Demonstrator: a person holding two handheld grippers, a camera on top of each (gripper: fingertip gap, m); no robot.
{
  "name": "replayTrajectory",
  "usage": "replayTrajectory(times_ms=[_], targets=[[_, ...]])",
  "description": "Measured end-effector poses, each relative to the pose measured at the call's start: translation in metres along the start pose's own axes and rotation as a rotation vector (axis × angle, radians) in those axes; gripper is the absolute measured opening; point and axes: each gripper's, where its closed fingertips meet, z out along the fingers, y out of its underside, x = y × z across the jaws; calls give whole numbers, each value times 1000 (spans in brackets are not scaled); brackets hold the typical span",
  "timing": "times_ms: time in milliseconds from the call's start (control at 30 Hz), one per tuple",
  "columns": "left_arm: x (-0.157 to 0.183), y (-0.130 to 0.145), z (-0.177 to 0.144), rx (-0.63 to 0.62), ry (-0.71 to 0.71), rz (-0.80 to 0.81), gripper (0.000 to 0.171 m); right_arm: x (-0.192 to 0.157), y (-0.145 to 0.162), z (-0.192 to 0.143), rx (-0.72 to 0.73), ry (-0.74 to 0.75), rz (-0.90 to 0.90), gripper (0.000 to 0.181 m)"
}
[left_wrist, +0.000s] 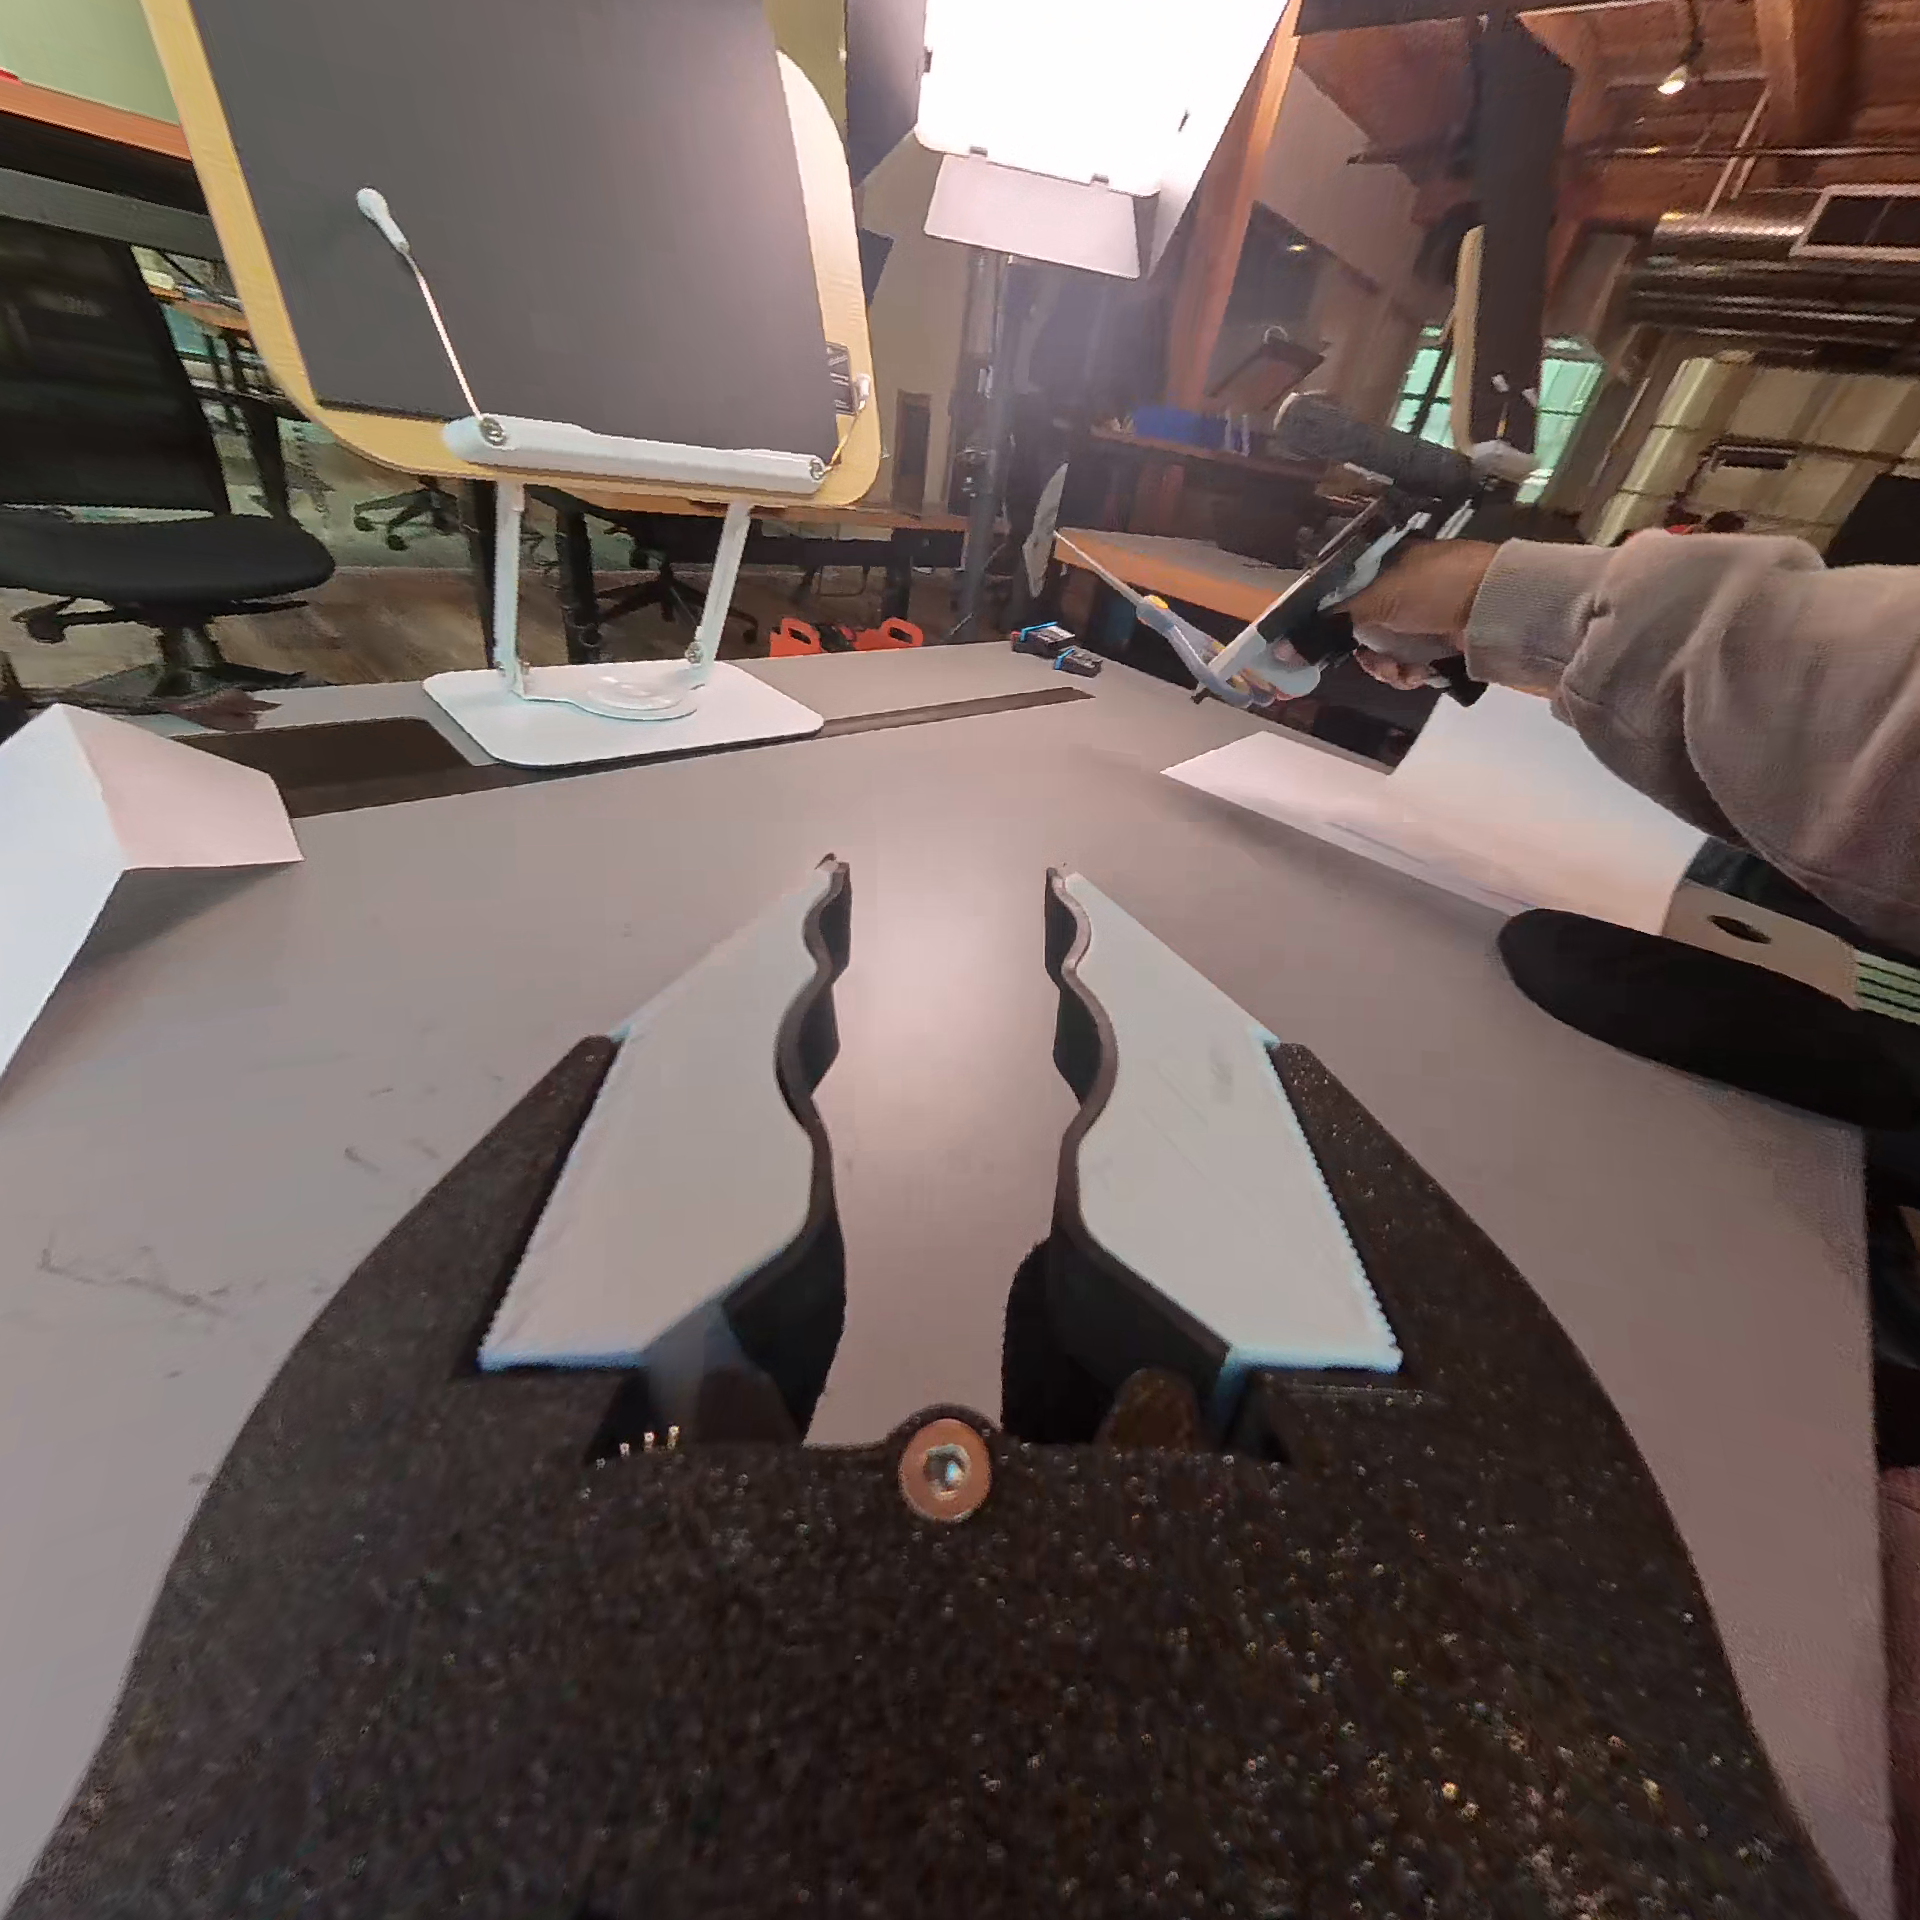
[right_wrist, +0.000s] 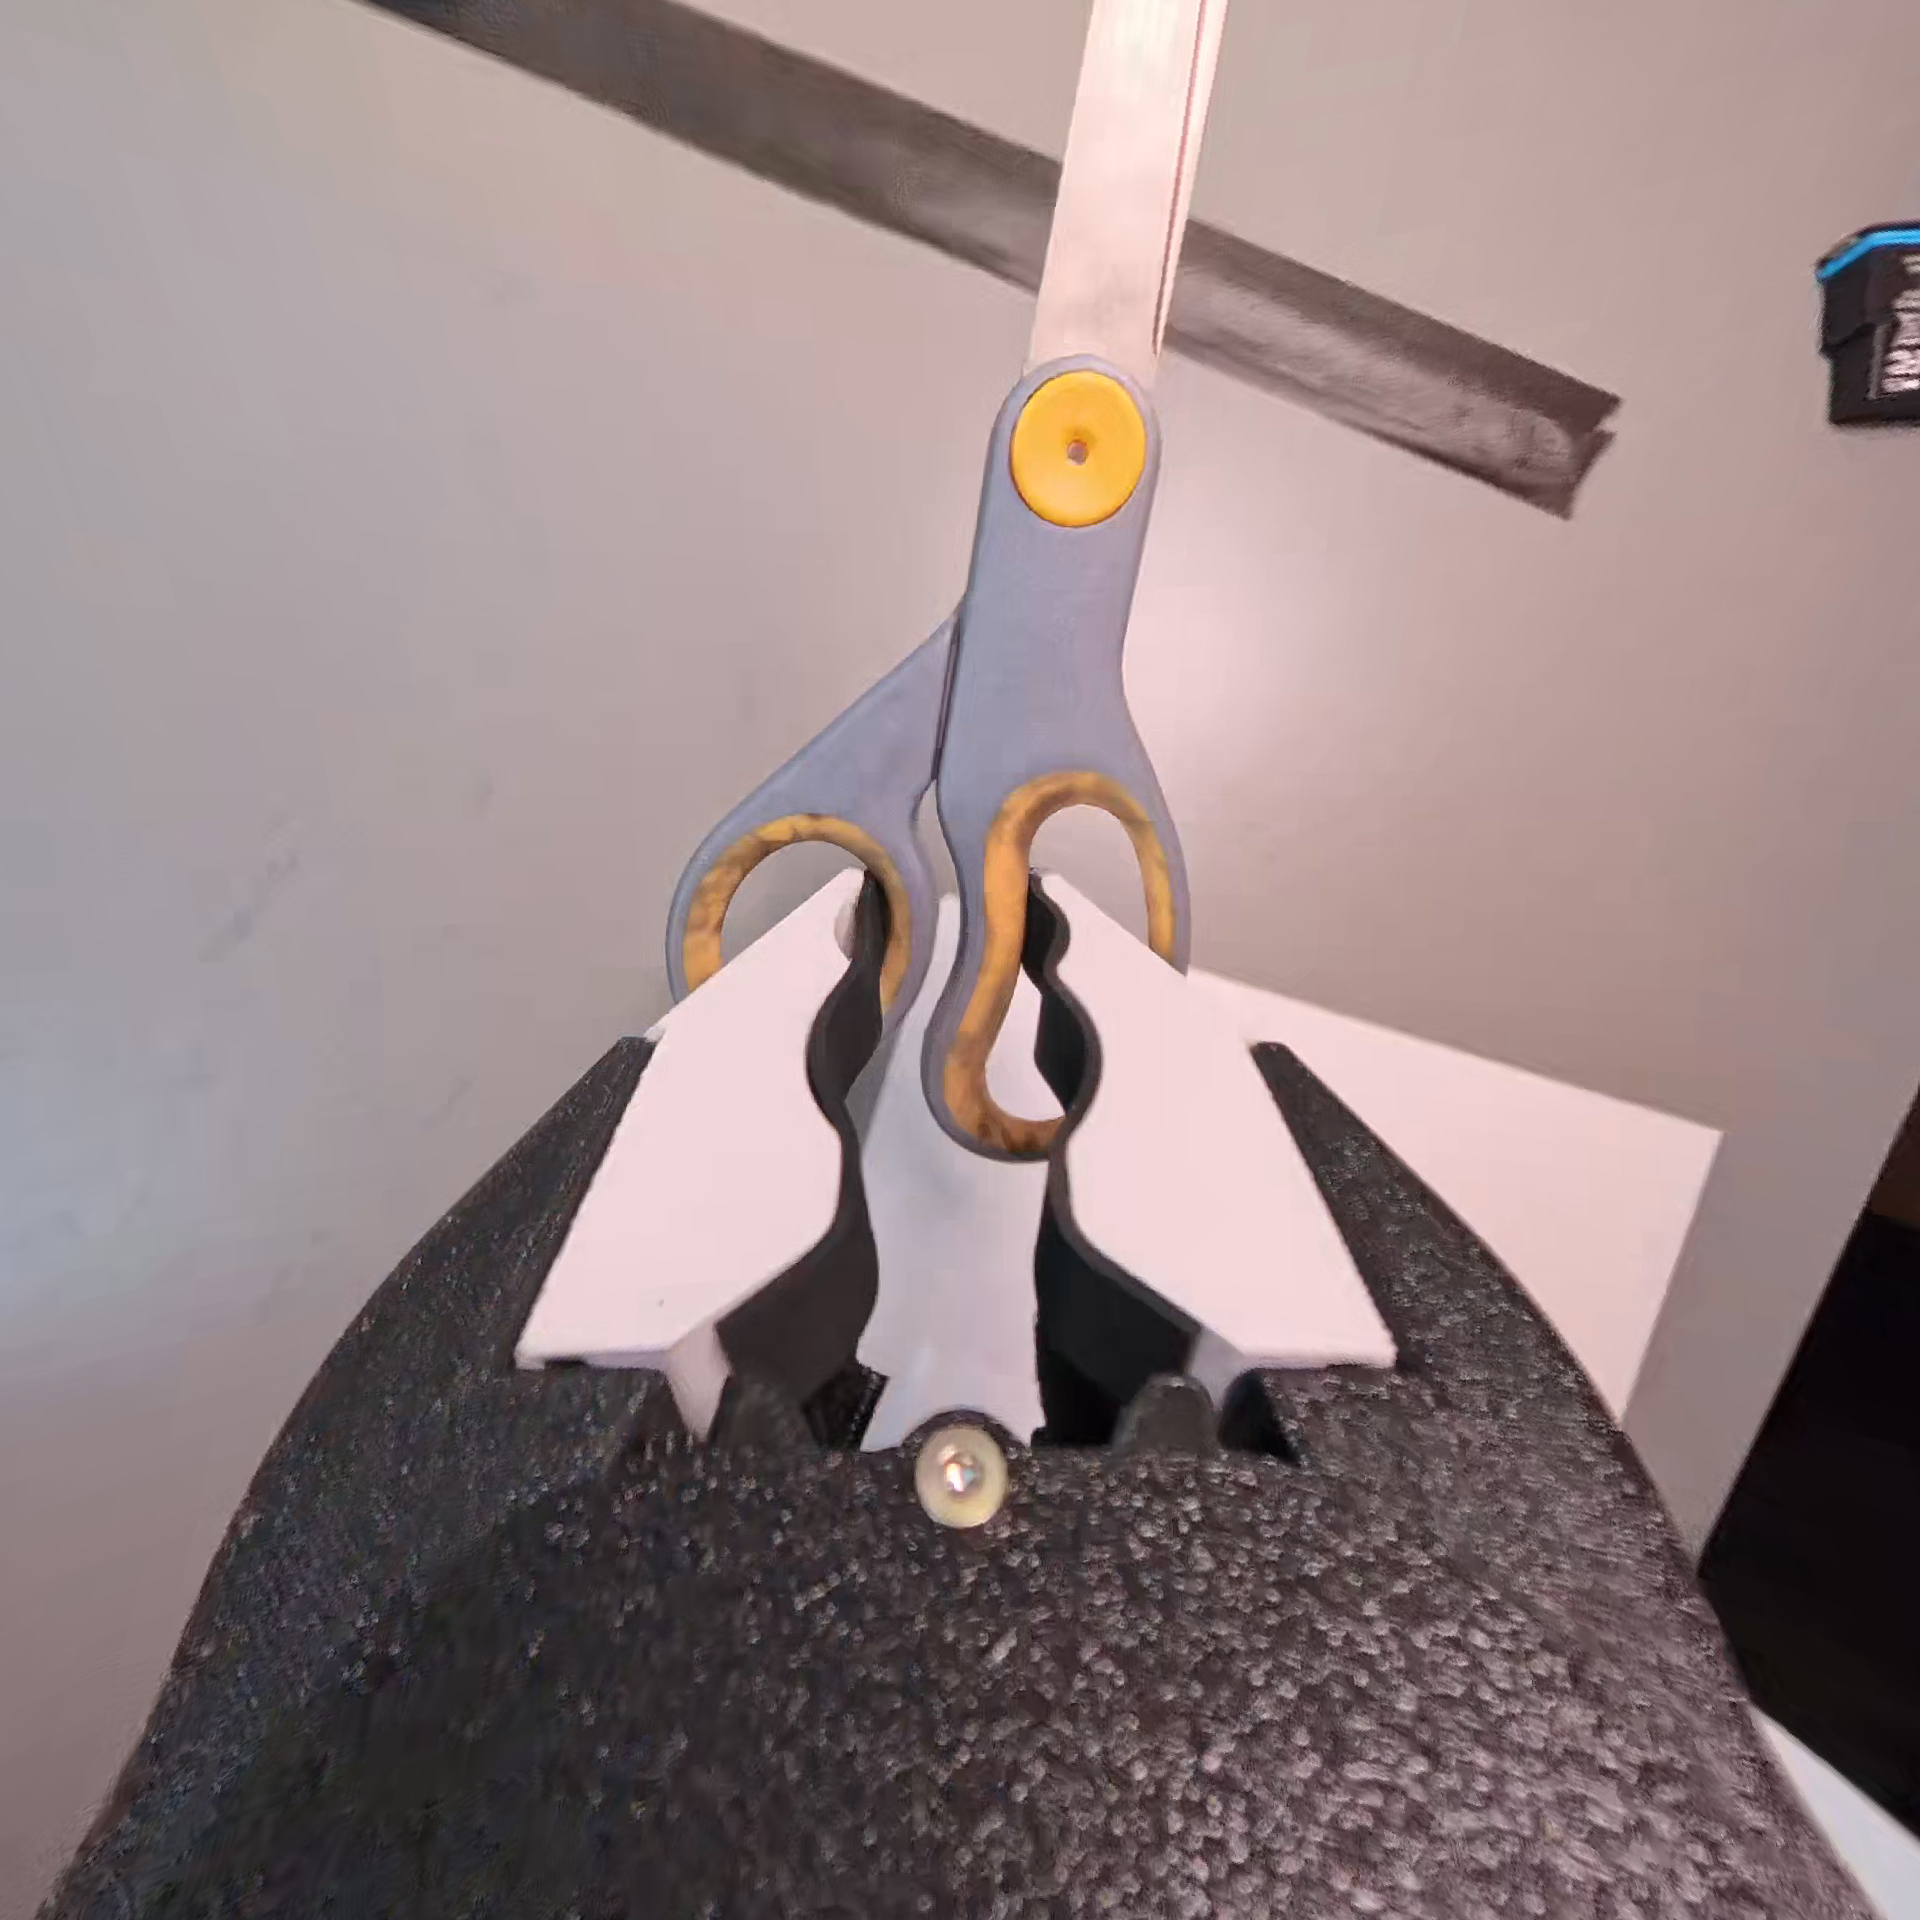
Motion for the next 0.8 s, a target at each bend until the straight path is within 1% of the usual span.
replayTrajectory(times_ms=[67,100,167,300,367,433,467,533,600,700,767,800], targets=[[-6,1,6,-13,-41,37,36,39,-17,29,-58,74,24,24],[-10,2,7,-18,-60,54,36,52,-24,41,-86,94,38,24],[-19,4,9,-28,-99,76,36,69,-36,62,-111,108,74,24],[-34,11,13,-57,-137,57,36,82,-46,86,-135,152,97,24],[-36,14,17,-67,-134,54,36,82,-45,92,-136,156,86,25],[-34,17,21,-76,-115,44,36,82,-45,91,-107,183,64,24],[-32,17,23,-78,-102,36,36,82,-47,86,-70,199,59,27],[-26,16,24,-71,-84,30,36,72,-49,71,-3,183,63,52],[-21,14,22,-63,-75,38,36,53,-44,45,61,151,24,67],[-15,10,18,-47,-66,41,36,14,-23,-12,182,132,-59,74],[-9,6,15,-35,-48,28,36,-14,4,-55,279,114,-62,75],[-5,4,14,-29,-37,22,36,-27,23,-75,315,110,-56,74]])
